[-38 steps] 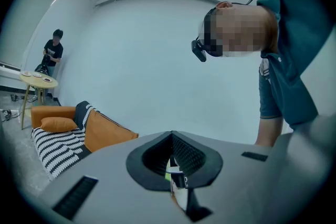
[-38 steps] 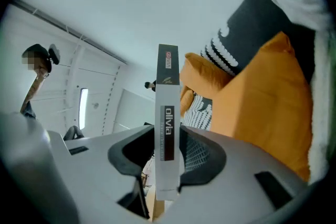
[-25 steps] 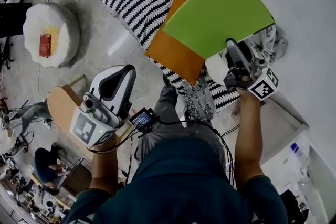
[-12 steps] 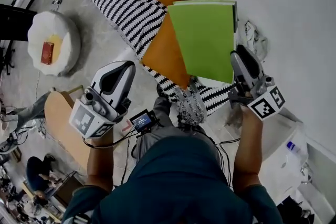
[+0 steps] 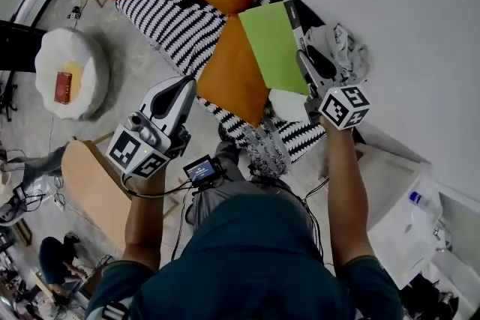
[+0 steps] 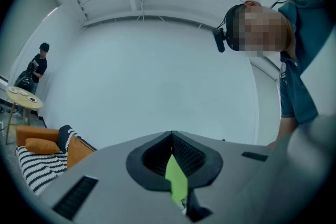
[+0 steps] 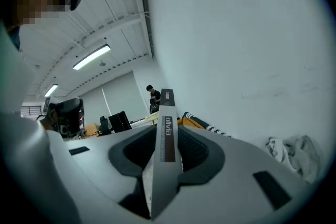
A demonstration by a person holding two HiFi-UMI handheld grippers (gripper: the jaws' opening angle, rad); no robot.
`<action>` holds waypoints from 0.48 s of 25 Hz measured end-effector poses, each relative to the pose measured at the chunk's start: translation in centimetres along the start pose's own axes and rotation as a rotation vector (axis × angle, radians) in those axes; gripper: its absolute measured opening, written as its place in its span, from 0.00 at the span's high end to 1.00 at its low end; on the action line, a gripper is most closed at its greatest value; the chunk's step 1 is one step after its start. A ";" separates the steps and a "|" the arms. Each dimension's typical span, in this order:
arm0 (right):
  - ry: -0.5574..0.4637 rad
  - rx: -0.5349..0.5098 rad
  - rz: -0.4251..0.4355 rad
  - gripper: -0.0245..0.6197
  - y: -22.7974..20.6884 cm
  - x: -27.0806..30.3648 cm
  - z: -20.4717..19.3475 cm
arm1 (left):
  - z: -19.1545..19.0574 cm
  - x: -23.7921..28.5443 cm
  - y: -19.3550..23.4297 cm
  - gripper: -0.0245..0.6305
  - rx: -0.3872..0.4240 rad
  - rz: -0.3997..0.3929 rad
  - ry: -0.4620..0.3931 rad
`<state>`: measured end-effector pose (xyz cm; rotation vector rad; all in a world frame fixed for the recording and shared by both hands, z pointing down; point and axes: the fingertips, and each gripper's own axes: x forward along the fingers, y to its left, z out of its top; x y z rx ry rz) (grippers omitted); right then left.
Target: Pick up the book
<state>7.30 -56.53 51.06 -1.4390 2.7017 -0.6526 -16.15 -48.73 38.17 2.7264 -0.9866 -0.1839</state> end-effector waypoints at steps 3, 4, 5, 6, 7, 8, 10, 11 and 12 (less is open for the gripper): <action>-0.046 -0.089 0.007 0.75 2.5 -1.6 1.9 | 0.0 -0.4 0.1 0.96 -0.012 0.014 -0.002; -0.068 -0.109 0.007 0.75 3.2 -2.3 2.6 | 0.0 -0.5 -0.1 0.96 -0.009 0.015 -0.003; -0.093 -0.121 0.005 0.75 3.9 -3.1 3.5 | 0.1 -0.6 -0.3 0.96 -0.005 0.016 -0.004; -0.119 -0.130 0.001 0.75 4.5 -3.9 4.5 | 0.2 -0.7 -0.6 0.96 -0.003 0.018 -0.006; -0.146 -0.135 -0.003 0.75 5.1 -4.8 5.5 | 0.3 -0.8 -0.8 0.96 -0.001 0.019 -0.009; -0.171 -0.141 -0.006 0.75 5.8 -5.7 6.6 | 0.5 -1.0 -1.0 0.96 0.001 0.021 -0.012; -0.218 -0.159 -0.009 0.74 7.2 -7.5 8.8 | 0.9 -1.5 -1.5 0.96 0.008 0.022 -0.017; -0.240 -0.171 -0.010 0.75 8.0 -8.4 9.8 | 1.1 -1.8 -1.8 0.96 0.012 0.022 -0.020; -0.261 -0.183 -0.010 0.74 8.8 -9.3 10.8 | 1.4 -2.0 -2.1 0.96 0.016 0.023 -0.022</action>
